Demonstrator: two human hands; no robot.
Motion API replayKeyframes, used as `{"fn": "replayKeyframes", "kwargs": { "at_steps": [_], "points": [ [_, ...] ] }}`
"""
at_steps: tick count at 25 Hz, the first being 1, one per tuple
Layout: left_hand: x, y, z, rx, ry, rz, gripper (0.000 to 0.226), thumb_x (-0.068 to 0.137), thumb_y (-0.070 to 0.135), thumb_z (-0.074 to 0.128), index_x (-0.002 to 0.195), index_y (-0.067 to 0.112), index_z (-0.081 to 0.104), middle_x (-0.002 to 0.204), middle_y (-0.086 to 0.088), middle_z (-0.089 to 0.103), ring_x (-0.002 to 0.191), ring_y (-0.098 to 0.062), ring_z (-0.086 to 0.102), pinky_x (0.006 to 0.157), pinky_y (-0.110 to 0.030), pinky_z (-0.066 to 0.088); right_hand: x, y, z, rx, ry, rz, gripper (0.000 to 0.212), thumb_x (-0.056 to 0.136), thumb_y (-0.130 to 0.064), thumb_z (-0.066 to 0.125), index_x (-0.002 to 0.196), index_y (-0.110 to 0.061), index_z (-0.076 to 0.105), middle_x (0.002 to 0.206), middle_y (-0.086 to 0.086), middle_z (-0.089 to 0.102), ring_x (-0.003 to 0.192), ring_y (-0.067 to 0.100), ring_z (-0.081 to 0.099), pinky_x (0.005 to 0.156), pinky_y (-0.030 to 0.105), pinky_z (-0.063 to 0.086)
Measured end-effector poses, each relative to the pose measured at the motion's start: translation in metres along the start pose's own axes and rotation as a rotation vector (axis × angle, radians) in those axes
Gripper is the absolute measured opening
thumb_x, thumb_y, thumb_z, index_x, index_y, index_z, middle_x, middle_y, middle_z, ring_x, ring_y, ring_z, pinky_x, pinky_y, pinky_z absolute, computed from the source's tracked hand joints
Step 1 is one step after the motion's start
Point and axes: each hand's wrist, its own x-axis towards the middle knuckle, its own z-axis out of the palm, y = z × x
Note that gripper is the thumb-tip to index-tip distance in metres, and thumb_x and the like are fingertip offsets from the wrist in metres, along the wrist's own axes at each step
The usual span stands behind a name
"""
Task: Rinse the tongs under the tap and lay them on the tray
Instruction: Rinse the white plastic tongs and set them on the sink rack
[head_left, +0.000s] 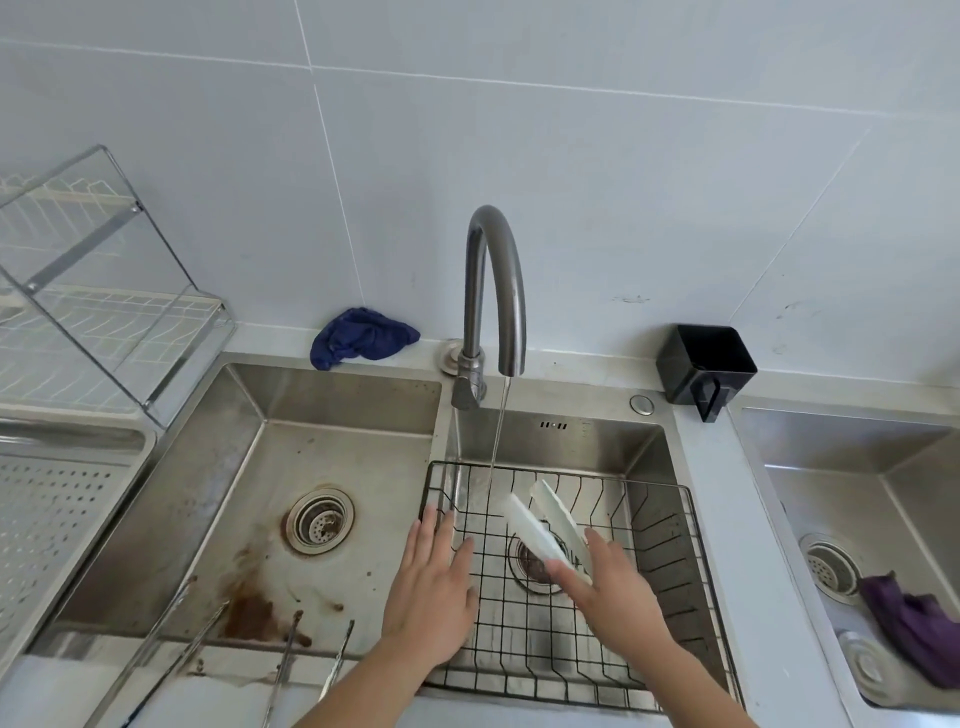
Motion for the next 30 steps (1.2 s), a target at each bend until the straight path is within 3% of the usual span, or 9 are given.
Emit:
{"fn": "replayKeyframes", "kwargs": {
  "at_steps": [2,6,10,19,22,24,26,27,30],
  "points": [
    [-0.001,0.0,0.002,0.027,0.001,0.006,0.062,0.099,0.042,0.033,0.157,0.021,0.026,0.169,-0.015,0.001,0.153,-0.035,-0.02,0.121,-0.047,-0.016,-0.006,0.016,0.016,-0.178,-0.006,0.08,0.086,0.087,-0.076,0.05,0.149,-0.019,0.035,0.122,0.001,0.052,0.105,0.021,0.061,0.075,0.029,0.051],
    [-0.002,0.001,0.001,0.048,0.02,0.007,0.06,0.098,0.044,0.037,0.152,0.018,0.039,0.167,-0.017,0.017,0.155,-0.037,-0.009,0.121,-0.05,-0.01,-0.008,0.033,0.036,-0.228,0.059,0.131,0.089,0.084,-0.074,0.06,0.148,-0.017,0.036,0.128,0.002,0.049,0.116,0.021,0.058,0.091,0.029,0.053],
    [-0.003,0.001,0.002,0.084,0.018,0.009,0.06,0.098,0.044,0.035,0.152,0.018,0.038,0.167,-0.016,0.017,0.155,-0.036,-0.01,0.124,-0.05,-0.009,-0.011,0.035,0.041,-0.266,0.075,0.179,0.084,0.082,-0.073,0.062,0.142,-0.02,0.037,0.128,0.001,0.049,0.117,0.02,0.056,0.086,0.03,0.054],
    [-0.001,0.001,-0.002,0.09,-0.029,0.008,0.059,0.098,0.044,0.035,0.15,0.018,0.041,0.167,-0.015,0.019,0.155,-0.035,-0.007,0.126,-0.048,-0.005,-0.012,0.032,0.038,-0.333,0.05,0.223,0.102,0.079,-0.077,0.06,0.154,-0.018,0.025,0.145,0.001,0.044,0.133,0.022,0.044,0.098,0.036,0.05],
    [-0.004,0.005,-0.014,-0.049,-0.016,-0.025,0.056,0.098,0.038,0.041,0.15,0.019,0.039,0.166,-0.012,0.02,0.156,-0.031,0.0,0.127,-0.042,-0.004,-0.017,0.023,0.035,-0.376,0.125,0.143,0.094,0.082,-0.076,0.057,0.153,-0.021,0.03,0.143,-0.001,0.045,0.132,0.022,0.042,0.101,0.036,0.047],
    [-0.018,-0.002,-0.025,-0.119,0.062,-0.062,0.051,0.094,0.032,0.054,0.142,0.019,0.049,0.158,-0.011,0.036,0.153,-0.032,0.021,0.126,-0.043,0.015,-0.018,0.01,0.041,-0.361,0.148,-0.005,0.076,0.088,-0.068,0.055,0.148,-0.024,0.039,0.14,-0.003,0.048,0.129,0.021,0.042,0.102,0.034,0.045],
    [-0.038,-0.016,-0.035,-0.138,0.2,-0.133,0.044,0.085,0.024,0.067,0.129,0.018,0.06,0.139,-0.011,0.055,0.135,-0.033,0.047,0.111,-0.047,0.044,-0.018,-0.009,0.05,-0.296,0.115,-0.128,0.059,0.094,-0.061,0.052,0.142,-0.026,0.046,0.136,-0.005,0.052,0.127,0.021,0.043,0.103,0.033,0.044],
    [-0.049,-0.025,-0.04,-0.135,0.249,-0.188,0.043,0.081,0.021,0.071,0.123,0.017,0.064,0.127,-0.011,0.06,0.122,-0.032,0.055,0.1,-0.046,0.051,-0.016,-0.019,0.056,-0.259,0.091,-0.158,0.055,0.096,-0.058,0.05,0.14,-0.026,0.048,0.134,-0.005,0.053,0.126,0.021,0.043,0.103,0.034,0.043],
    [-0.079,-0.051,-0.049,-0.086,0.29,-0.365,0.044,0.071,0.021,0.078,0.112,0.01,0.067,0.1,-0.01,0.061,0.09,-0.03,0.057,0.077,-0.043,0.051,-0.013,-0.039,0.071,-0.231,0.042,-0.197,0.051,0.1,-0.054,0.047,0.141,-0.024,0.05,0.133,-0.003,0.053,0.125,0.021,0.045,0.103,0.035,0.042]
  ]
}}
